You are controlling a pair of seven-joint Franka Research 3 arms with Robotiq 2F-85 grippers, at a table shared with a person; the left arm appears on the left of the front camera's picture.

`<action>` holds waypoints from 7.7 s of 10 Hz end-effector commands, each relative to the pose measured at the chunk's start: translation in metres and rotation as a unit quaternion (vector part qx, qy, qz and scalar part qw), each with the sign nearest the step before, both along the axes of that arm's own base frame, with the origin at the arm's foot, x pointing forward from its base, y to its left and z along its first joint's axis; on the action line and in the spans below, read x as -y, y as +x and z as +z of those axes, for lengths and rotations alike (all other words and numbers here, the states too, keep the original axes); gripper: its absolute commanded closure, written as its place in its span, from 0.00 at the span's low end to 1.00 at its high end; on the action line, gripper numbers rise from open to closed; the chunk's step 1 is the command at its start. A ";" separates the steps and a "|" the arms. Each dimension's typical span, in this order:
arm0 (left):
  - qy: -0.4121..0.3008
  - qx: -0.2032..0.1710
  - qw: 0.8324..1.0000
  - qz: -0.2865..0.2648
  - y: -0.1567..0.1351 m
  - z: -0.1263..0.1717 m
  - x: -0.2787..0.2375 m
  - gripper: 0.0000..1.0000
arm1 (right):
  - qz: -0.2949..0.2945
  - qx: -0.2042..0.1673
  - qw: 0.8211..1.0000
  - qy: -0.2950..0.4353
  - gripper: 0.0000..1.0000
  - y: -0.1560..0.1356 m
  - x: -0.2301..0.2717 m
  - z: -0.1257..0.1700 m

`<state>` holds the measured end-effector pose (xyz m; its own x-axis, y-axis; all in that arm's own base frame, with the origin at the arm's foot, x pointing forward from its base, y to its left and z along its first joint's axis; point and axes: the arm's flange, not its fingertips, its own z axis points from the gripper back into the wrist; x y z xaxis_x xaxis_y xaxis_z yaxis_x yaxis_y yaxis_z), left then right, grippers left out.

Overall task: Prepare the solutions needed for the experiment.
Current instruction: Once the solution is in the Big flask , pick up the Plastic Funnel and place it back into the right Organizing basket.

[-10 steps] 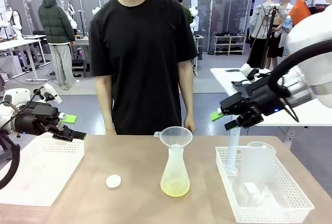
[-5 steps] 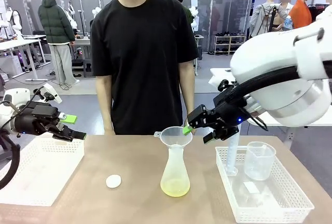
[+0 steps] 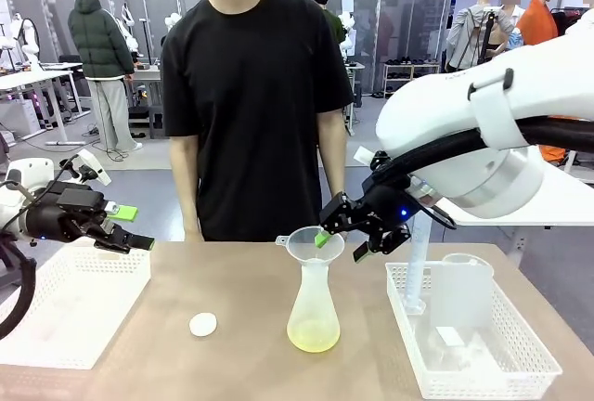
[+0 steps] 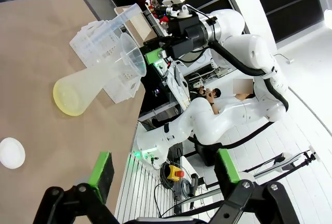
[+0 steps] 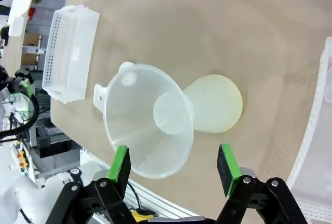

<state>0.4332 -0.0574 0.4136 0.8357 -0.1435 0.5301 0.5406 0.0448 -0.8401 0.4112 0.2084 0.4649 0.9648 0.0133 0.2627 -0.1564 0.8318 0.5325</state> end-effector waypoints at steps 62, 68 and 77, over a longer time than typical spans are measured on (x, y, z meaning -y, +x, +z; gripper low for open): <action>0.001 0.003 1.000 -0.001 0.001 0.003 0.001 0.00 | -0.078 -0.142 0.980 -0.119 1.00 -0.021 0.235 -0.028; 0.001 0.003 1.000 -0.001 0.001 0.003 0.001 0.00 | -0.102 -0.129 0.971 -0.174 0.79 -0.006 0.202 -0.048; 0.001 0.003 1.000 -0.001 0.001 0.003 0.001 0.00 | -0.087 -0.123 0.975 -0.165 0.41 -0.005 0.201 -0.049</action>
